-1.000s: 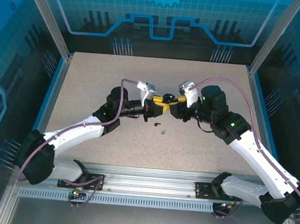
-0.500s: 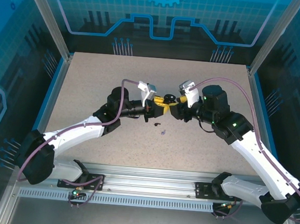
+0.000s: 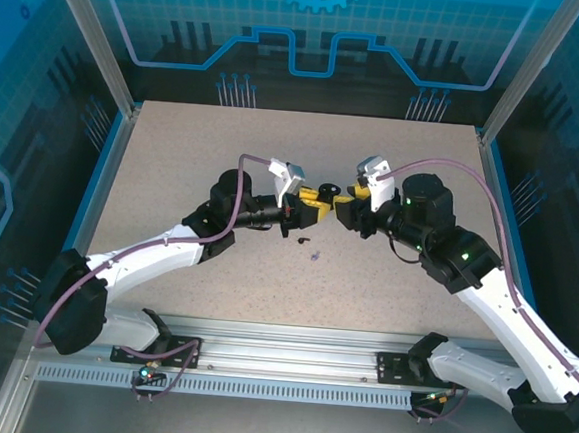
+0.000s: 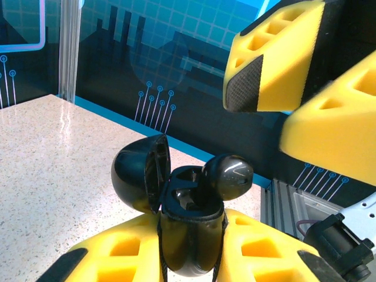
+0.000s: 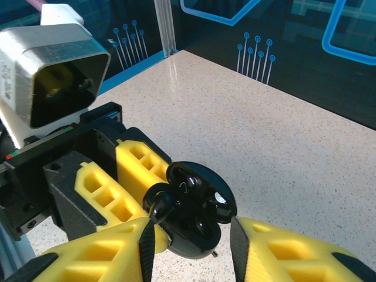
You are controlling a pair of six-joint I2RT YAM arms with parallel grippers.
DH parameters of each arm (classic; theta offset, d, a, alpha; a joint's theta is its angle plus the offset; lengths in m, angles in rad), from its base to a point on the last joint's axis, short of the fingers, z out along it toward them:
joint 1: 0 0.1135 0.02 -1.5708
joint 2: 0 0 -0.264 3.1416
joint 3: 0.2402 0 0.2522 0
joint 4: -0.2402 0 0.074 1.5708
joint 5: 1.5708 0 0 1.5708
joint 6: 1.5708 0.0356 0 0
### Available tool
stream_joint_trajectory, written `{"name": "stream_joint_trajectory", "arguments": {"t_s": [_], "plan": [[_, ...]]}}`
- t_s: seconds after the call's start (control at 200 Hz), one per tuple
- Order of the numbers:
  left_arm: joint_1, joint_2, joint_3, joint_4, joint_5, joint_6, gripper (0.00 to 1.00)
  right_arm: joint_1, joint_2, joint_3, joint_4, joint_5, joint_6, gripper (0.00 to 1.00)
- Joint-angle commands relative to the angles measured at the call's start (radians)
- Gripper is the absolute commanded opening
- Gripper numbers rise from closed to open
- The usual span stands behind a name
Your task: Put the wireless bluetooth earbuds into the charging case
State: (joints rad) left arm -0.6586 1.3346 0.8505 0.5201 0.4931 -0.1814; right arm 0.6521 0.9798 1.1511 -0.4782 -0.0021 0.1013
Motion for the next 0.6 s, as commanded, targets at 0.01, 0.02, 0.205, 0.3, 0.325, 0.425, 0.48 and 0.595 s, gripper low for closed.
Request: {"name": "stream_joint_trajectory", "arguments": {"t_s": [0.01,0.02,0.205,0.3,0.325,0.425,0.48,0.595], "plan": [[-0.007,0.003,0.032,0.021,0.002,-0.003,0.00,0.009,0.019,0.002,0.003,0.030,0.014,0.39],[-0.007,0.003,0.032,0.021,0.003,-0.002,0.00,0.010,0.022,0.004,0.002,0.029,0.014,0.39],[-0.007,0.003,0.033,0.021,0.009,-0.003,0.00,0.011,0.049,0.019,-0.001,-0.040,0.012,0.38],[-0.007,0.006,0.035,0.021,0.014,-0.005,0.00,0.010,0.057,0.024,0.000,-0.050,0.009,0.38],[-0.006,0.007,0.035,0.020,0.018,-0.005,0.00,0.010,0.059,0.025,0.001,-0.055,0.008,0.38],[-0.007,0.008,0.033,0.019,0.021,-0.003,0.00,0.010,0.063,0.027,0.007,-0.067,0.009,0.39],[-0.007,0.006,0.033,0.017,0.022,-0.001,0.00,0.010,0.065,0.028,0.009,-0.063,0.009,0.39],[-0.007,0.005,0.032,0.014,0.025,-0.001,0.00,0.010,0.069,0.032,0.004,-0.061,0.010,0.40]]}}
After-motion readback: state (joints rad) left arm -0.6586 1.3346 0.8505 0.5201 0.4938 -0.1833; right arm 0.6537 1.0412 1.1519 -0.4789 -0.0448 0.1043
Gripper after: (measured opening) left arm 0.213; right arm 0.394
